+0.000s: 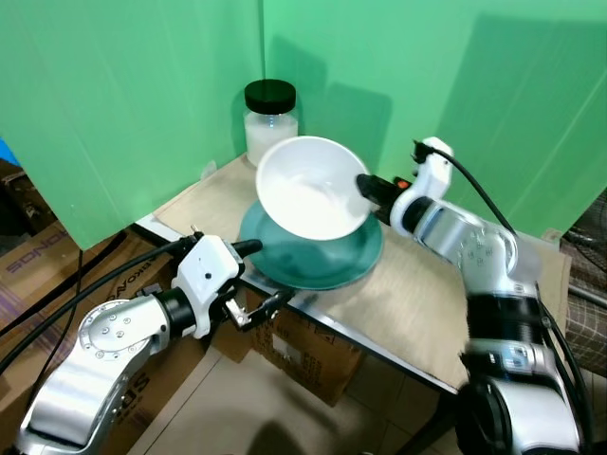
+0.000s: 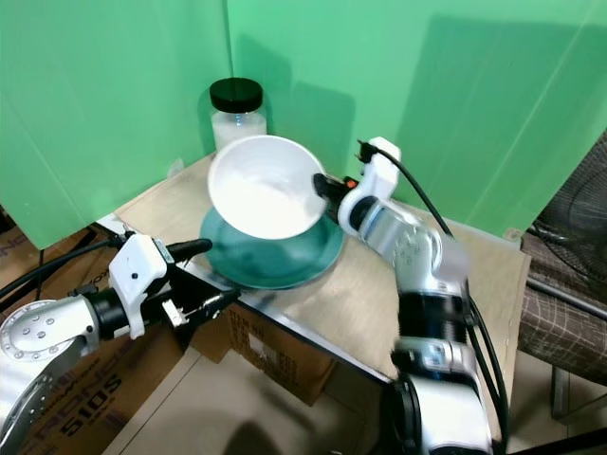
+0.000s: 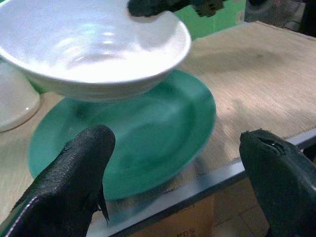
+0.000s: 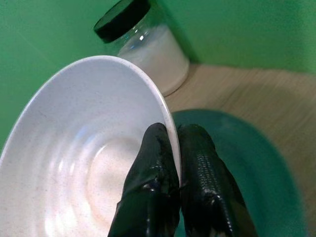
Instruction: Setting the table
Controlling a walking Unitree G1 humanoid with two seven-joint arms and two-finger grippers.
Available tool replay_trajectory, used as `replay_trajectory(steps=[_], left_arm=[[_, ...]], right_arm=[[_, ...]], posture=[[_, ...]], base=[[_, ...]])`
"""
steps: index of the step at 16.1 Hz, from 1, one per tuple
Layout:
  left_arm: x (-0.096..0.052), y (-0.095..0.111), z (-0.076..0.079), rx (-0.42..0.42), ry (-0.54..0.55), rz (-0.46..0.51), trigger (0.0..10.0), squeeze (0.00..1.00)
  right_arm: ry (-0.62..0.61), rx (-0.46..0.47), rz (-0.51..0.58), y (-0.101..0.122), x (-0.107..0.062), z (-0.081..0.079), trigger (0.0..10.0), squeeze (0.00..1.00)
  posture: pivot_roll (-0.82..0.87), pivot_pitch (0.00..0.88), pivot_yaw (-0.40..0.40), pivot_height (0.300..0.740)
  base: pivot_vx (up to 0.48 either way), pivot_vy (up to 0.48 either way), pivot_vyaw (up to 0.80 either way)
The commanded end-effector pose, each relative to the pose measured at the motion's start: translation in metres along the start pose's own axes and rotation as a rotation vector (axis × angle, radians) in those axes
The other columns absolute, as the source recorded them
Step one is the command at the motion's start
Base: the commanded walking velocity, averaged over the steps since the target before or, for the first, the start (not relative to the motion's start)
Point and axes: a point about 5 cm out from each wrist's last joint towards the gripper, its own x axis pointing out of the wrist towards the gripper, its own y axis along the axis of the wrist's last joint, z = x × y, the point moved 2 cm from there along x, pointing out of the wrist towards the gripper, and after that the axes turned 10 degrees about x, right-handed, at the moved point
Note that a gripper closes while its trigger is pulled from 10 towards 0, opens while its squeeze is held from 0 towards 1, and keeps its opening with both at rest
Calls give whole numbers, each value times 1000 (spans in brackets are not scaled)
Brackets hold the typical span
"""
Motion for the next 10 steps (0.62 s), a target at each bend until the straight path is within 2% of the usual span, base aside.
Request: replay_trajectory(steps=[1, 2, 3, 4, 5, 7, 10], left_arm=[[1, 5, -2, 22, 12, 6, 10000, 0], [2, 6, -2, 19, 20, 7, 10000, 0], [2, 5, -1, 12, 21, 3, 10000, 0], [3, 4, 1, 9, 21, -2, 10000, 0], [2, 3, 1, 7, 21, -6, 10000, 0], [-2, -1, -2, 9, 33, -34, 10000, 0], [-6, -3, -8, 25, 49, -52, 10000, 0]], right_arm=[[58, -92, 87, 15, -6, -12, 0, 0], [60, -137, 83, 11, -9, -13, 1686, 0], [15, -198, 8, -5, -7, -9, 10000, 0], [-30, -257, -68, -20, -5, -6, 10000, 0], [-54, -270, -104, -27, -2, -5, 10000, 0], [-131, -270, -220, -41, 6, 2, 10000, 0], [-152, -282, -301, -48, 12, 3, 10000, 0]], posture=[[24, 0, -30, 740], [21, 0, -26, 740], [20, 0, -24, 740], [20, 0, -23, 740], [19, 0, -23, 740], [22, 0, -24, 740], [30, 0, -31, 740]], base=[[0, 0, 0], [0, 0, 0], [0, 0, 0], [0, 0, 0], [0, 0, 0], [0, 0, 0], [0, 0, 0]])
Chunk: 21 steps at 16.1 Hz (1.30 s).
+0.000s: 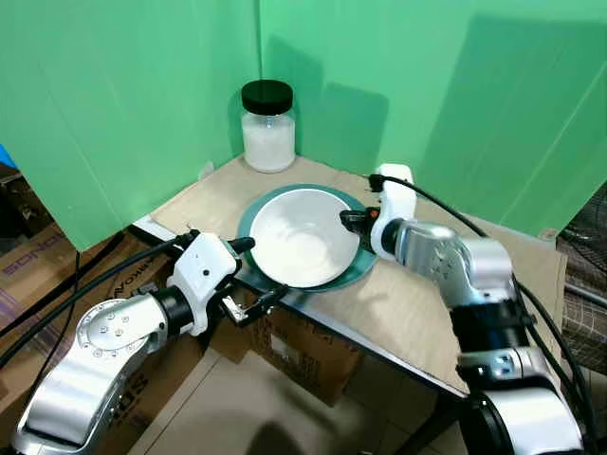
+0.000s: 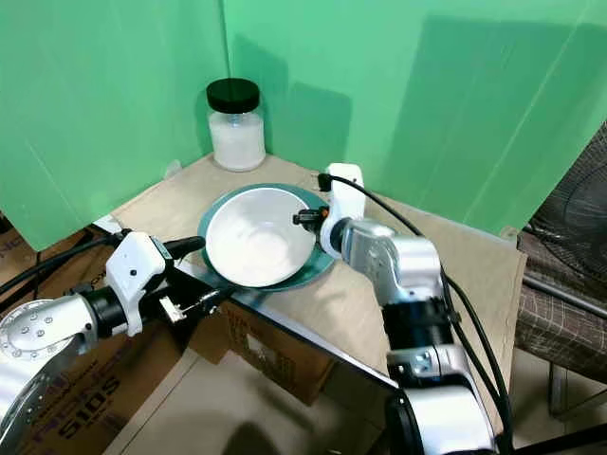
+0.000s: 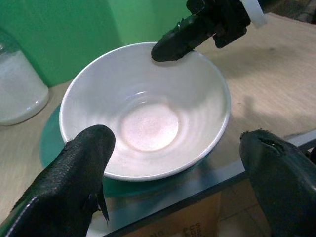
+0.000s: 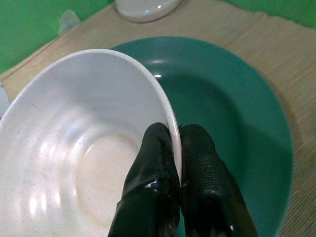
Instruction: Setting the table
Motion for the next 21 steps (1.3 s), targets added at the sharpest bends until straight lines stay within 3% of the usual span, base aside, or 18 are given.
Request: replay_trajectory(steps=[1, 2, 5, 6, 7, 8, 10, 11, 14, 21], left_arm=[[-3, 1, -5, 20, 22, -10, 10000, 0], [-4, 1, -7, 24, 27, -12, 10000, 0], [-5, 1, -9, 28, 30, -15, 10000, 0], [-4, 1, -9, 31, 30, -16, 10000, 0], [-4, 1, -10, 32, 31, -15, 10000, 0], [-3, 1, -10, 33, 32, -13, 10000, 0], [-3, 1, -10, 33, 30, -11, 10000, 0], [-2, 1, -10, 34, 27, -10, 10000, 0], [-1, 2, -10, 35, 25, -7, 10000, 0], [0, 2, -10, 43, 15, -2, 10000, 0]], right_arm=[[-33, -9, -60, -8, 4, 4, 10000, 624], [-55, -12, -97, -7, 6, 5, 10000, 1000], [-47, -11, -141, -2, 9, 3, 10000, 1000], [-27, 12, -159, -1, 9, 2, 10000, 965], [-18, 25, -170, -1, 9, 1, 10000, 424], [2, 85, -205, -3, 10, 1, 10000, 0], [30, 143, -244, -7, 10, -1, 10000, 0], [37, 168, -279, -13, 11, 0, 6431, 0], [33, 205, -313, -21, 12, 4, 314, 0], [49, 270, -309, -19, 13, 4, 0, 0]], posture=[[34, 0, -34, 740], [35, 0, -36, 740], [33, 0, -37, 740], [32, 0, -37, 740], [31, 0, -37, 740], [30, 0, -36, 740], [28, 0, -35, 740], [27, 0, -33, 740], [24, 0, -29, 740], [24, 0, -23, 740]], base=[[0, 0, 0], [0, 0, 0], [0, 0, 0], [0, 0, 0], [0, 0, 0], [0, 0, 0], [0, 0, 0], [0, 0, 0], [0, 0, 0], [0, 0, 0]])
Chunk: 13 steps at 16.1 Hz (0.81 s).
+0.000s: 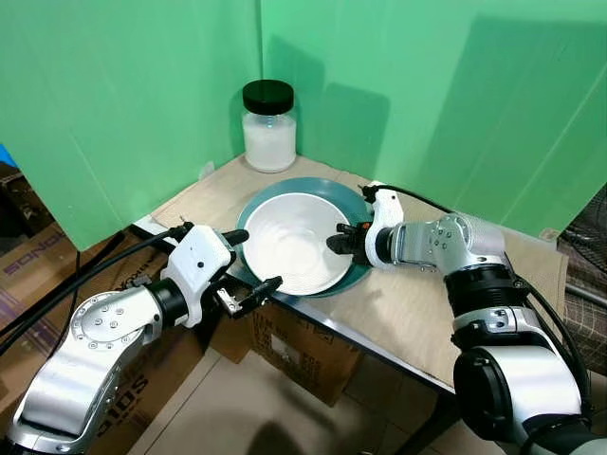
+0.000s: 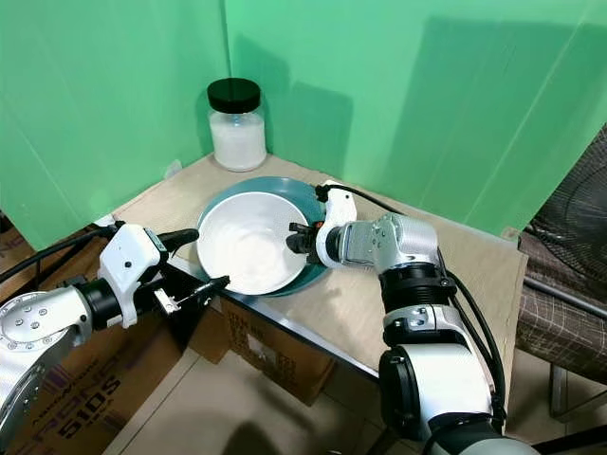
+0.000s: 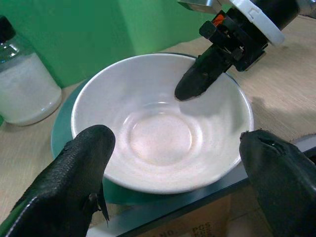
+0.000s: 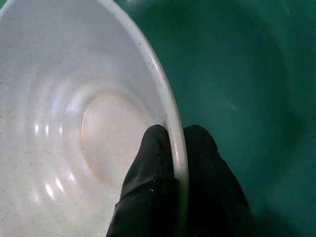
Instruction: Setting the table
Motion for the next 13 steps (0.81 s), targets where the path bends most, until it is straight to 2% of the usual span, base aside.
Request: replay_trajectory(steps=[1, 4, 5, 6, 7, 8, 9, 11, 12, 13], left_arm=[[0, 2, 0, 23, -4, 3, 10000, 0], [0, 4, -1, 23, 2, 11, 10000, 0], [0, 9, -3, 18, 14, 33, 10000, 0], [0, 21, -7, 23, 41, 73, 10000, 0], [0, 26, -8, 25, 52, 91, 10000, 0], [0, 36, -7, 23, 62, 126, 10000, 0], [1, 44, -6, 20, 64, 154, 10000, 0], [2, 54, -4, 17, 87, 188, 10000, 0], [3, 56, -5, 19, 104, 191, 10000, 0], [4, 56, -8, 24, 173, 178, 10000, 0]], right_arm=[[0, 24, -14, 0, 0, -2, 0, 0], [17, 39, 15, 5, -3, -3, 0, 0], [62, 53, 100, 17, -11, -10, 0, 0], [172, 30, 291, 40, -35, -24, 0, 0], [205, 13, 366, 48, -46, -28, 0, 0], [226, -5, 487, 57, -67, -27, 0, 0], [216, -20, 537, 57, -80, -22, 0, 0], [176, -40, 722, 56, -107, -13, 0, 0], [171, -52, 778, 55, -115, -12, 0, 0], [155, -138, 919, 49, -133, -14, 2510, 0]], posture=[[25, 0, -23, 740], [28, 0, -28, 740], [29, 0, -32, 740], [29, 0, -40, 740], [27, 0, -42, 740], [23, 0, -40, 740], [18, 0, -36, 740], [4, 0, -20, 740], [4, 0, -20, 740], [-7, 0, -10, 740]], base=[[0, 0, 0], [0, 0, 0], [0, 0, 0], [0, 0, 0], [0, 0, 0], [0, 0, 0], [0, 0, 0], [0, 0, 0], [0, 0, 0], [0, 0, 0]])
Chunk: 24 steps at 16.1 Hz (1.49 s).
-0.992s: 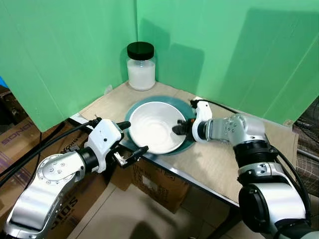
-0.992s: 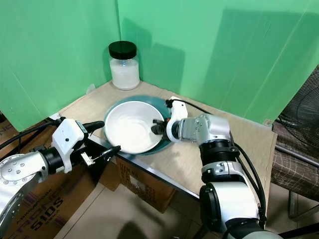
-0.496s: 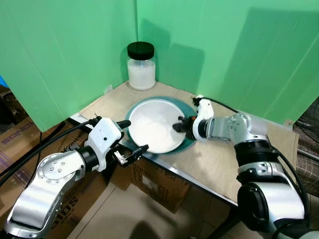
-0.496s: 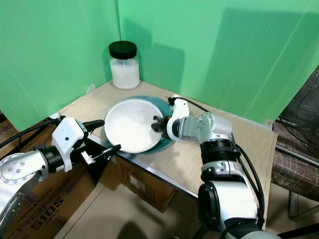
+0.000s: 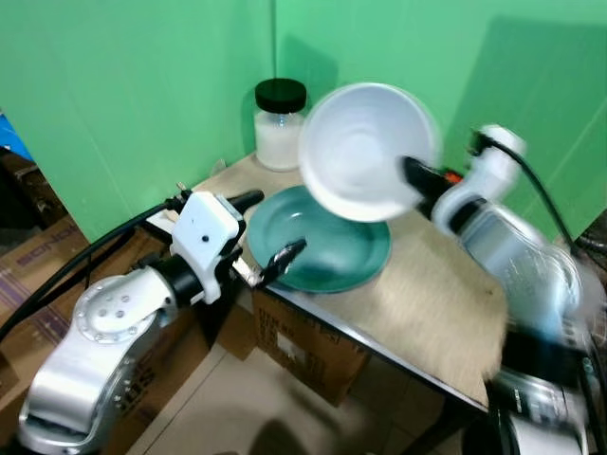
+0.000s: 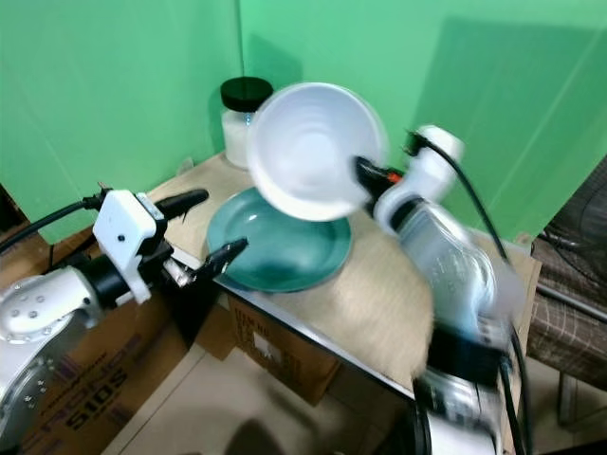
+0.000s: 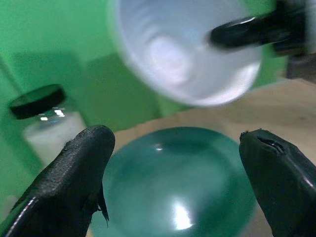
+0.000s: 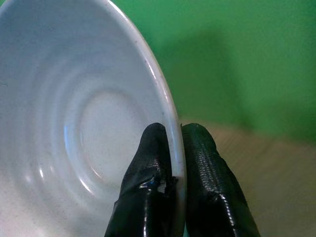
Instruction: Setting the table
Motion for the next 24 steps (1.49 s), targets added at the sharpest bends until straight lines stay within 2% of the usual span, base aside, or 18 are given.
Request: replay_trajectory(steps=[1, 2, 3, 4, 5, 6, 8, 10, 11, 12, 15, 17, 20, 24], left_arm=[[0, 3, -4, 22, 91, -12, 10000, 0], [0, 2, -4, 14, 116, -12, 10000, 0], [0, 1, -4, 17, 149, -20, 10000, 0], [0, -7, -3, 51, 227, -60, 10000, 0], [-1, -13, -2, 31, 267, -78, 10000, 0], [-1, -15, -2, 3, 301, -78, 10000, 0], [-5, -21, -4, -23, 370, -84, 10000, 0], [-6, -23, 0, -19, 373, -92, 10000, 0], [-8, -28, 5, -18, 395, -112, 10000, 0], [-9, -30, 6, -30, 402, -116, 10000, 0], [-12, -30, 5, -35, 419, -122, 10000, 0], [-10, -30, 5, -13, 403, -122, 10000, 0], [-8, -26, 2, -16, 414, -101, 10000, 0], [-9, -31, 5, -23, 406, -123, 10000, 0]], right_arm=[[66, -142, 201, 23, -18, -19, 10000, 0], [64, -172, 226, 23, -22, -19, 10000, 0], [52, -250, 253, 22, -30, -19, 10000, 0], [53, -328, 290, 7, -48, -14, 10000, 0], [44, -310, 305, -4, -54, -9, 10000, 0], [43, -342, 316, -8, -58, -8, 10000, 0], [17, -471, 364, -11, -64, -6, 10000, 0], [-25, -477, 363, -14, -67, 2, 10000, 0], [-75, -452, 333, -23, -70, 11, 10000, 0], [-80, -445, 330, -26, -71, 12, 10000, 0], [-78, -438, 317, -36, -70, 9, 10000, 0], [-88, -421, 296, -39, -68, 8, 10000, 0], [-109, -437, 312, -36, -69, 8, 10000, 0], [-112, -444, 323, -34, -66, 7, 10000, 0]], posture=[[-8, 0, -8, 740], [-8, 0, -7, 740], [-9, 0, -8, 740], [-11, 0, -8, 740], [-10, 0, -5, 740], [-12, 0, -2, 740], [-14, 0, -3, 740], [-13, 0, -5, 740], [-12, 0, -13, 740], [-11, 0, -18, 740], [-8, 0, -23, 740], [-11, 0, -21, 740], [-14, 0, -16, 740], [-12, 0, -19, 740]], base=[[0, 0, 0], [0, 0, 0], [0, 0, 0], [0, 0, 0], [0, 0, 0], [0, 0, 0], [0, 0, 0], [0, 0, 0], [0, 0, -800], [0, 0, -800], [0, 0, 0], [0, 0, -800], [0, 0, 0], [0, 0, -800]])
